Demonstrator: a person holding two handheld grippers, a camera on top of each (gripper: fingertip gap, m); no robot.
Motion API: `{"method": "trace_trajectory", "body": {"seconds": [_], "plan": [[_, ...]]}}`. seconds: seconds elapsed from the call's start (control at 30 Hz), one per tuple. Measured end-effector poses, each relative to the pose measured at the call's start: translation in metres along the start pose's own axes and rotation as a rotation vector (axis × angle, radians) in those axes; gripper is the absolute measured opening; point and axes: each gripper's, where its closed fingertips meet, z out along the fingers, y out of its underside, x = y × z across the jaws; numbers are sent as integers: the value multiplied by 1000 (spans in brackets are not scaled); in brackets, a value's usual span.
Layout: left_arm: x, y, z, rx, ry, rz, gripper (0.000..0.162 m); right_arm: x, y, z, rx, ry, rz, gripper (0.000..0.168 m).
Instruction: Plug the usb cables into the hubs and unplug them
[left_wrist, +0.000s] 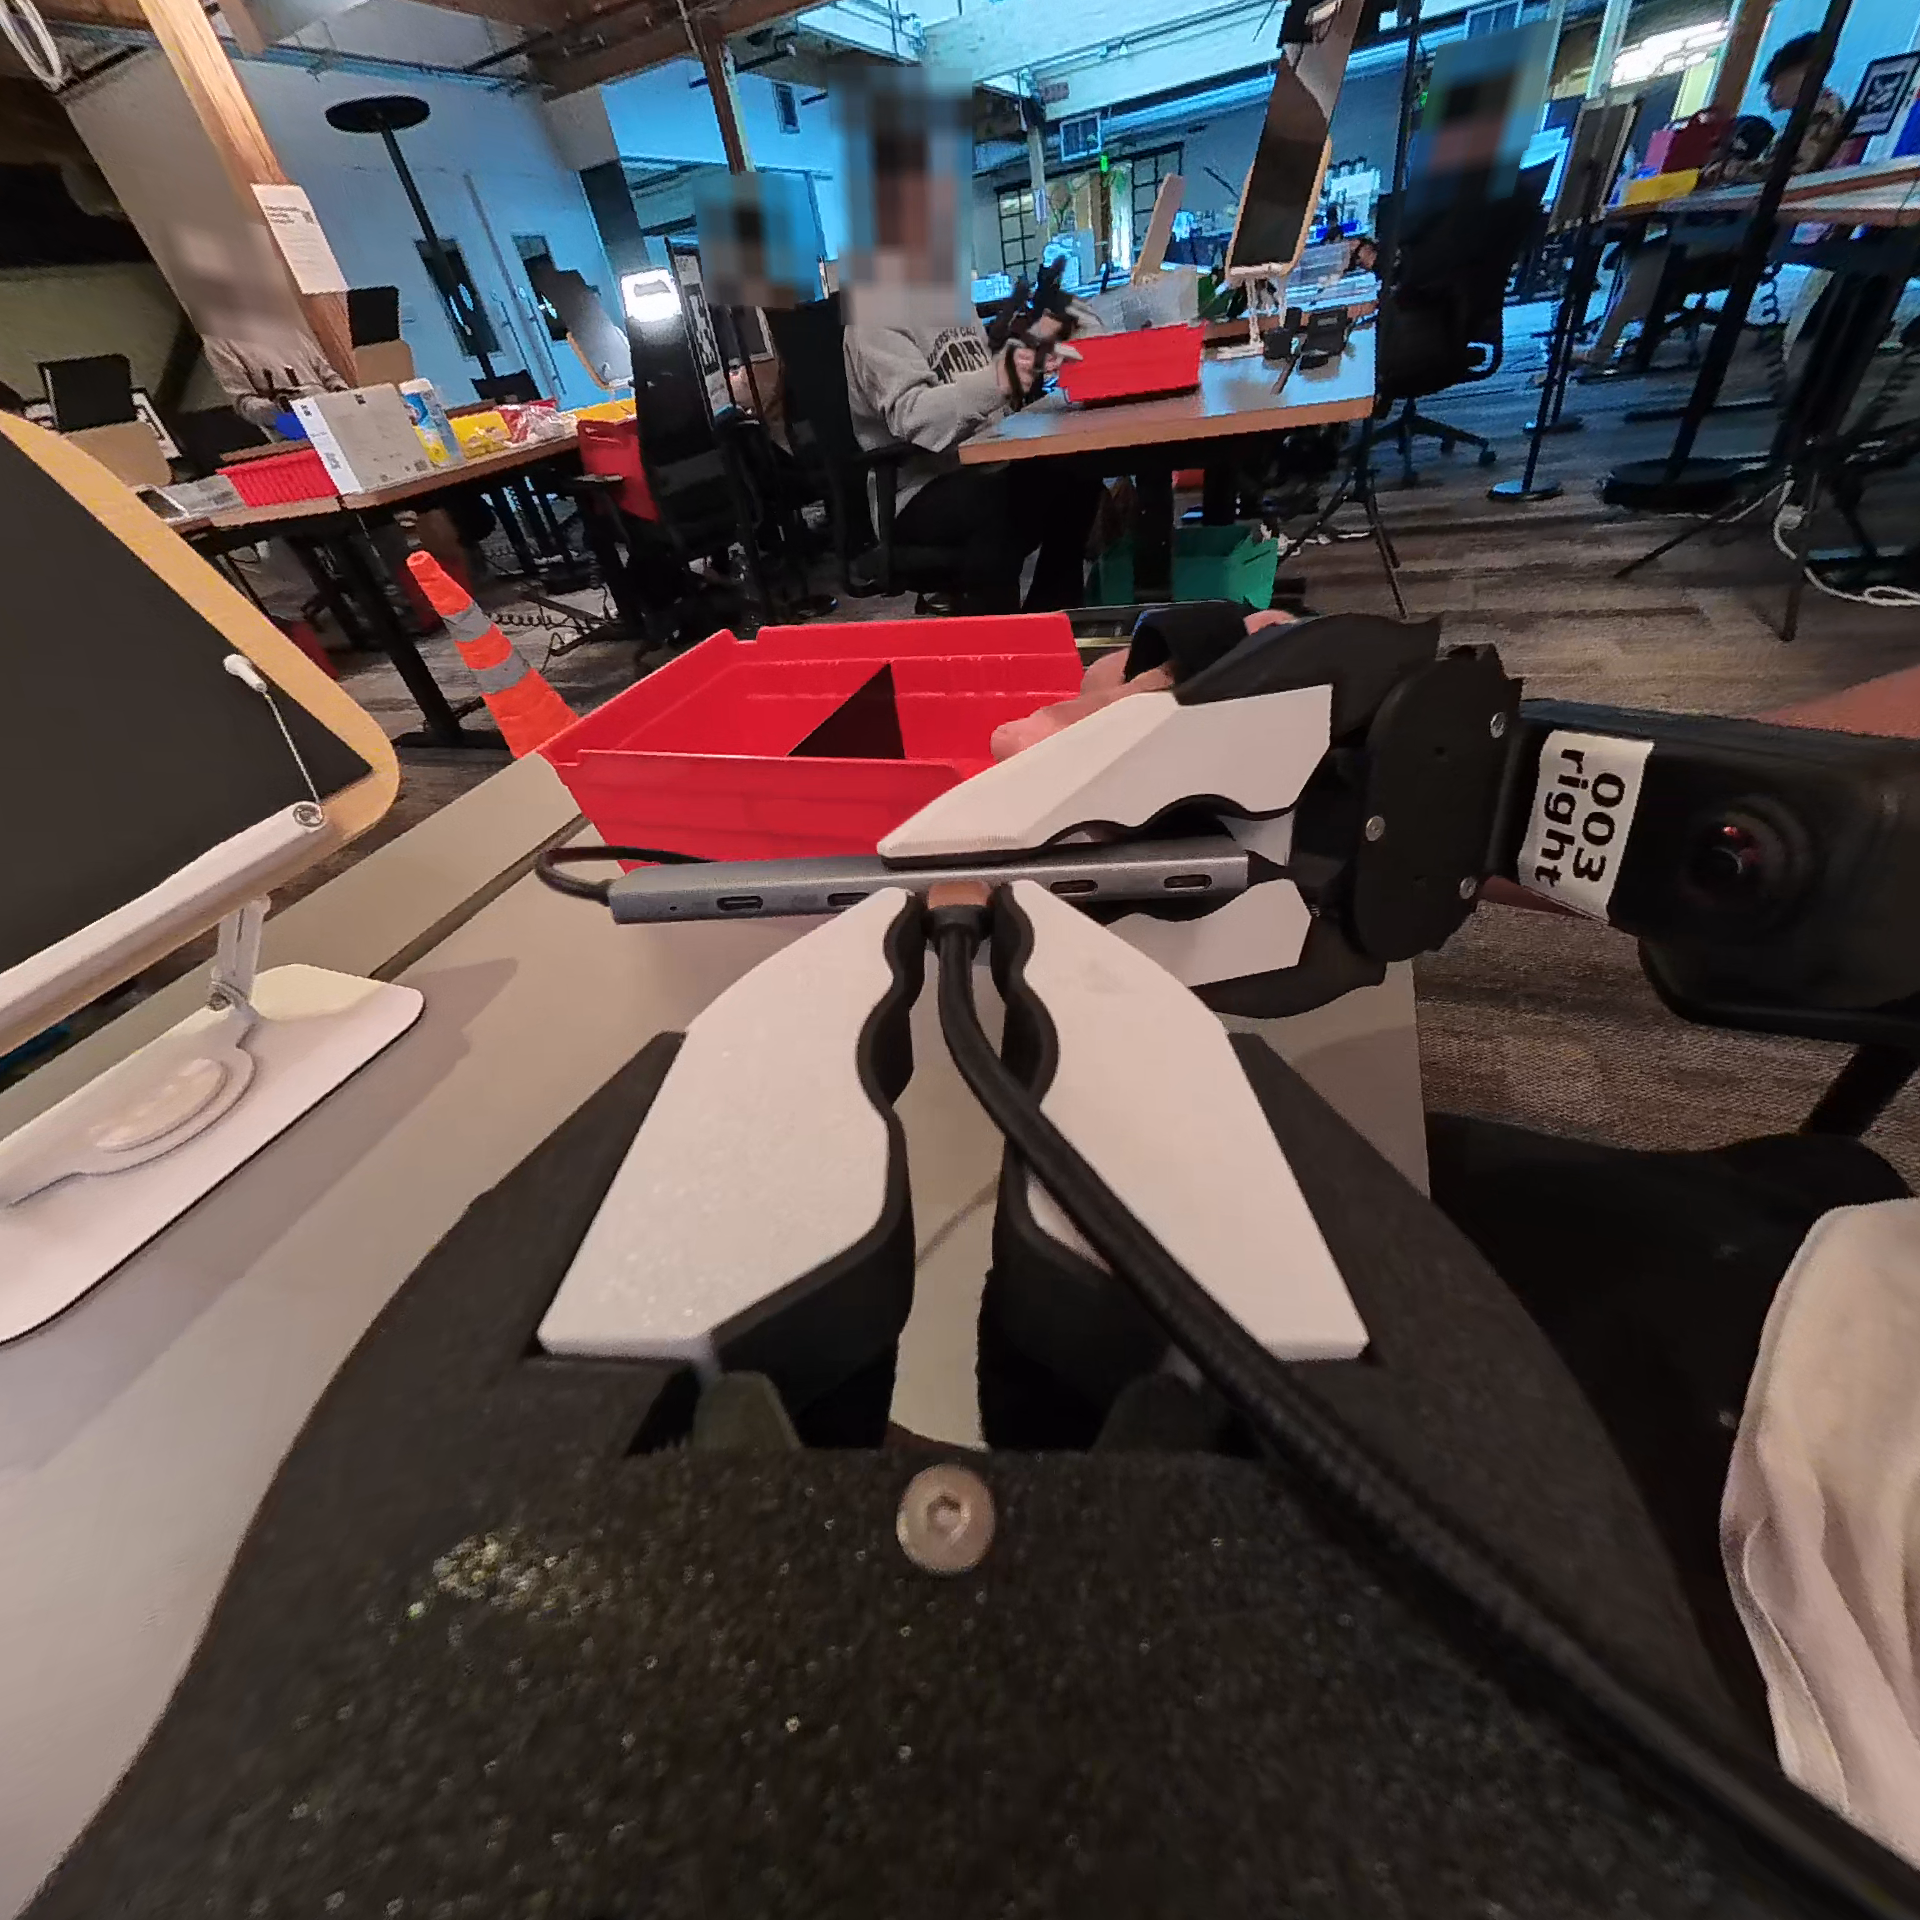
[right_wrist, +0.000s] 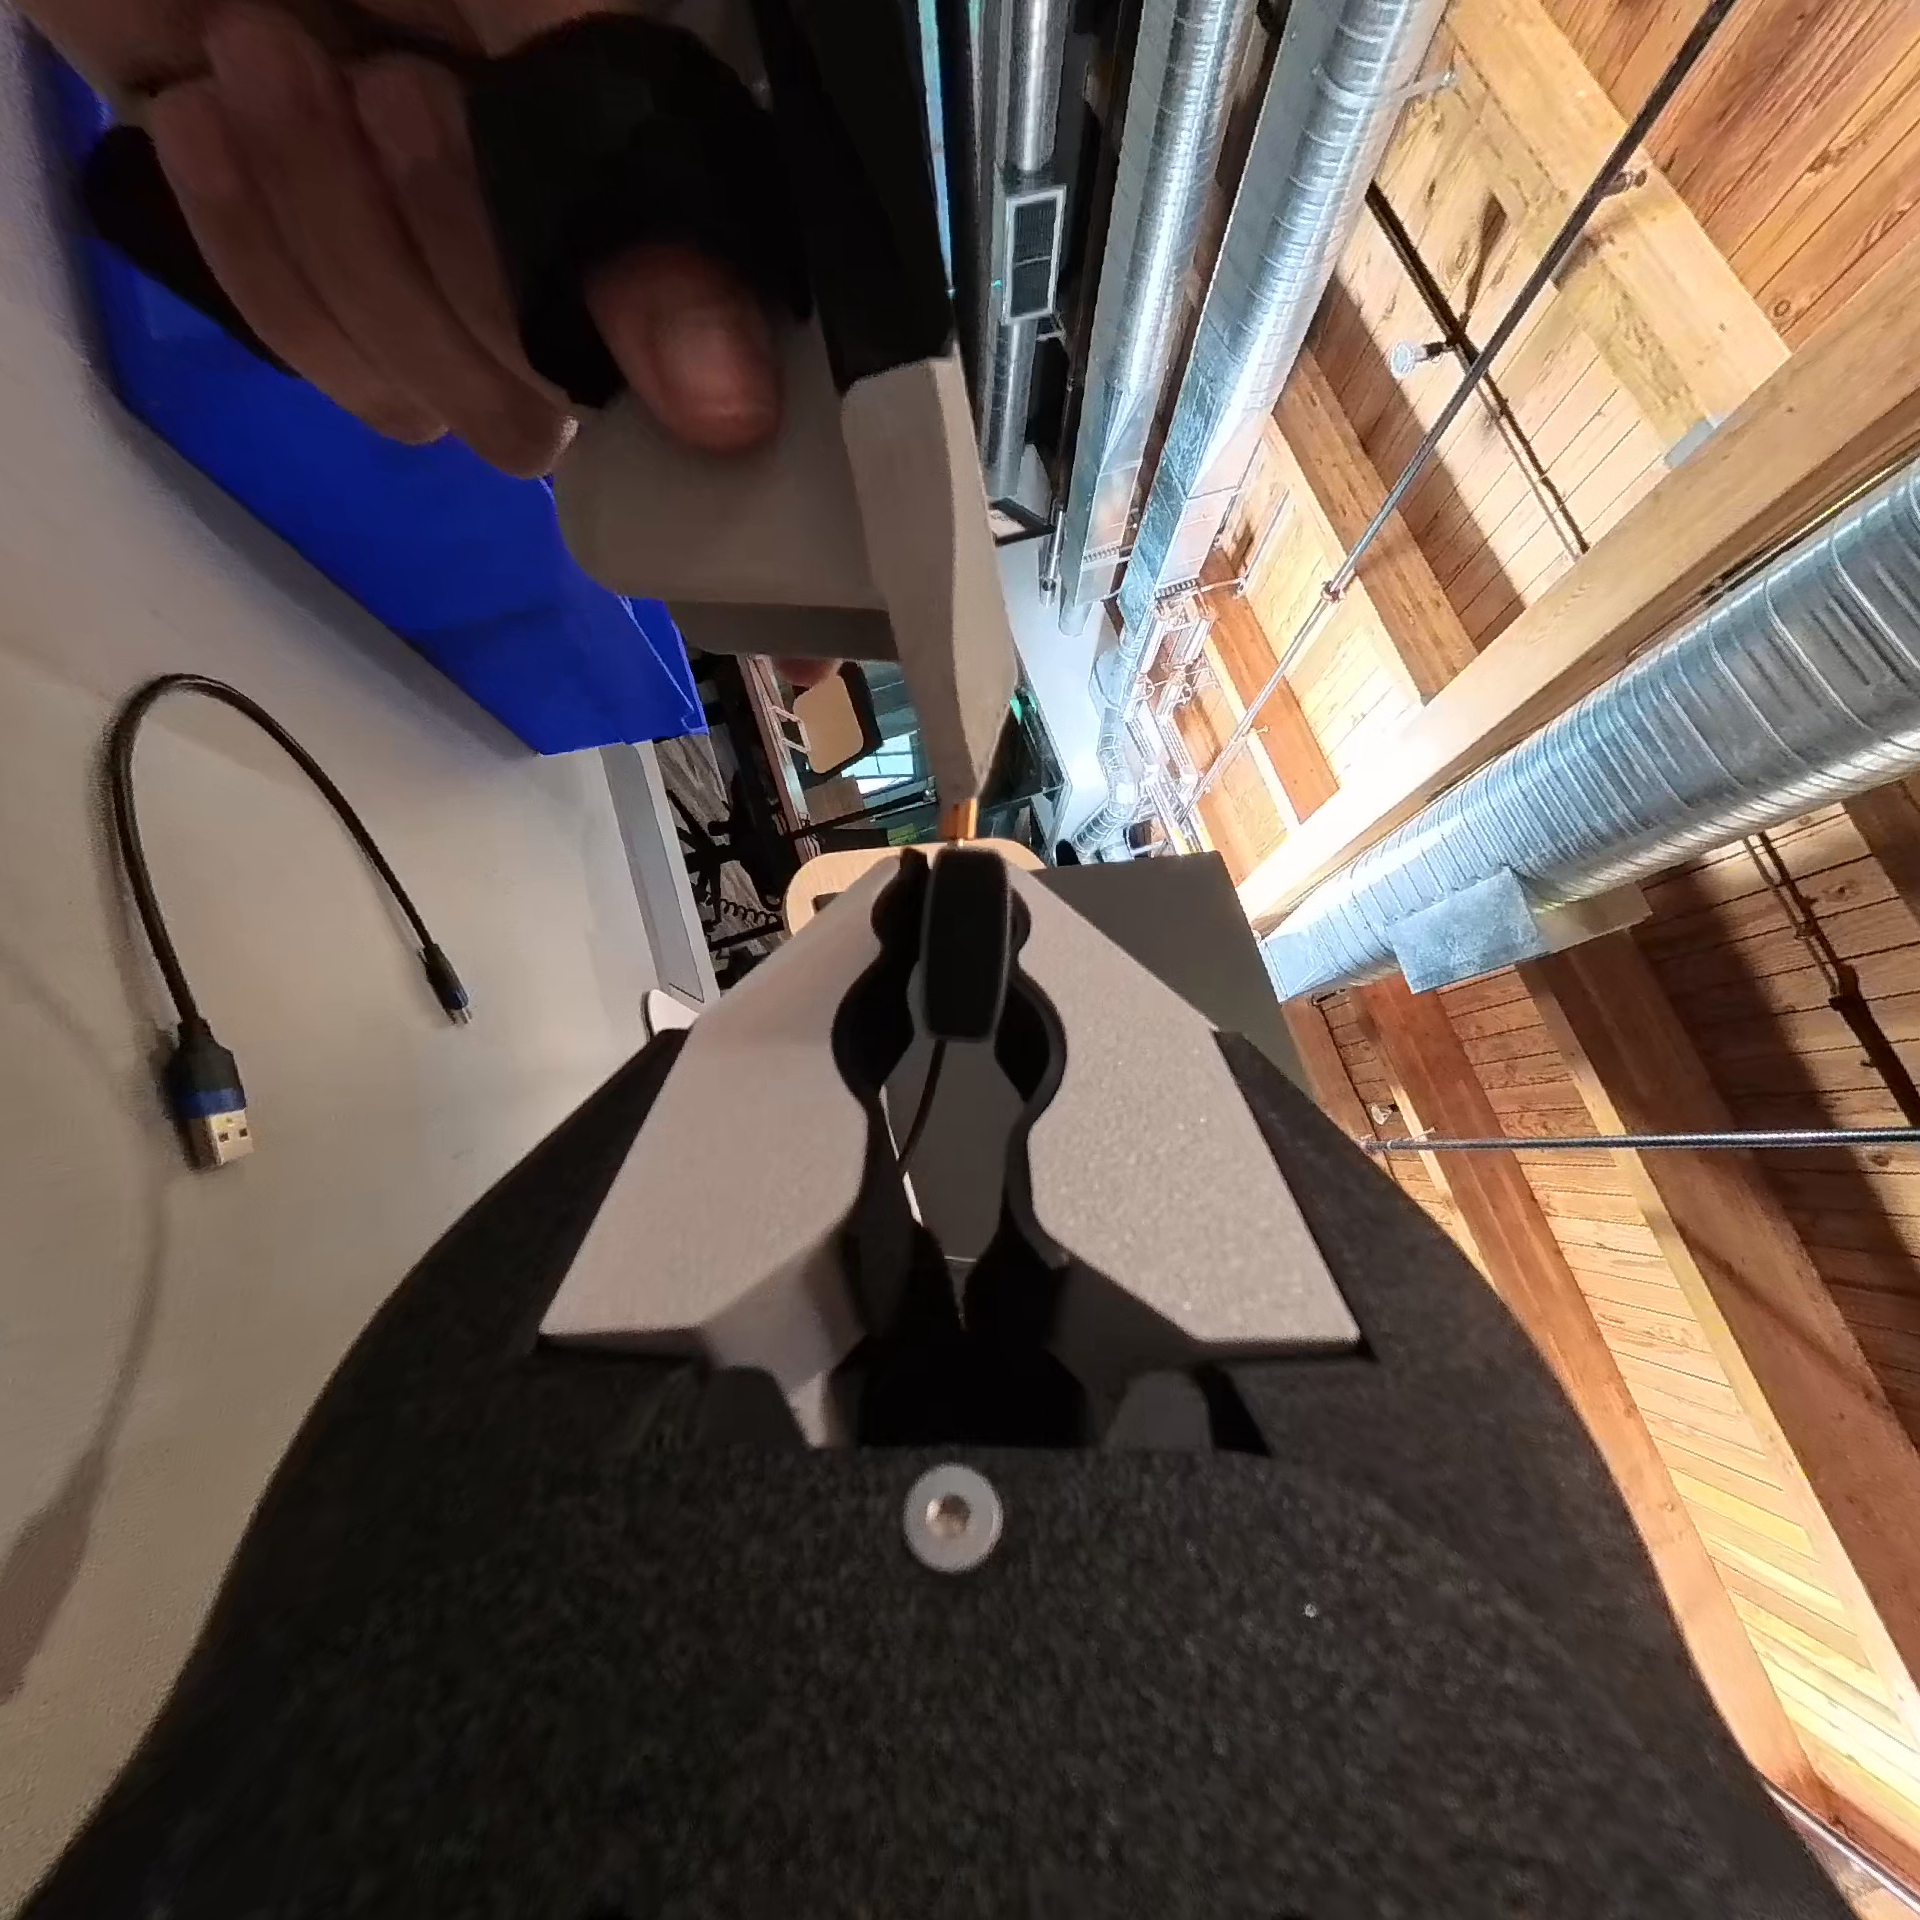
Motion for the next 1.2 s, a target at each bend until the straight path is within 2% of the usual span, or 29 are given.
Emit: {"method": "trace_trajectory", "body": {"seconds": [0.17,0.33,0.37,0.43,0.47,0.57,0.63,0.73,0.83,0.93,1.0,1.13,1.2], "plan": [[2,2,-4,-5,-1,-5,12,-2,-3,0,10,-13,-12,9],[0,3,-5,37,18,-96,12,-4,-2,2,-4,-32,-4,9],[-3,-1,-9,69,6,-93,13,-2,14,2,-84,-19,0,8],[-27,-30,-40,216,-33,-179,12,5,73,-10,-233,-33,78,9],[-42,-37,-57,227,-72,-166,12,14,85,-19,-237,-16,121,9],[-59,-37,-83,170,-142,-99,12,38,85,-26,-229,30,131,8],[-59,-12,-77,54,-176,-91,12,41,84,-24,-212,22,172,9],[-60,55,-58,-183,-324,-121,13,36,78,-21,-183,-3,212,8],[-61,108,-55,-292,-446,-231,13,28,71,-20,-148,-51,237,8],[-73,114,-59,-262,-521,-321,13,47,70,-22,-124,-29,380,8],[-78,108,-60,-224,-522,-341,13,77,85,-23,-139,9,463,8],[-79,108,-64,-224,-518,-307,13,156,156,-29,-252,75,663,9],[-79,111,-66,-227,-516,-316,13,172,204,-28,-390,6,679,8]]}}
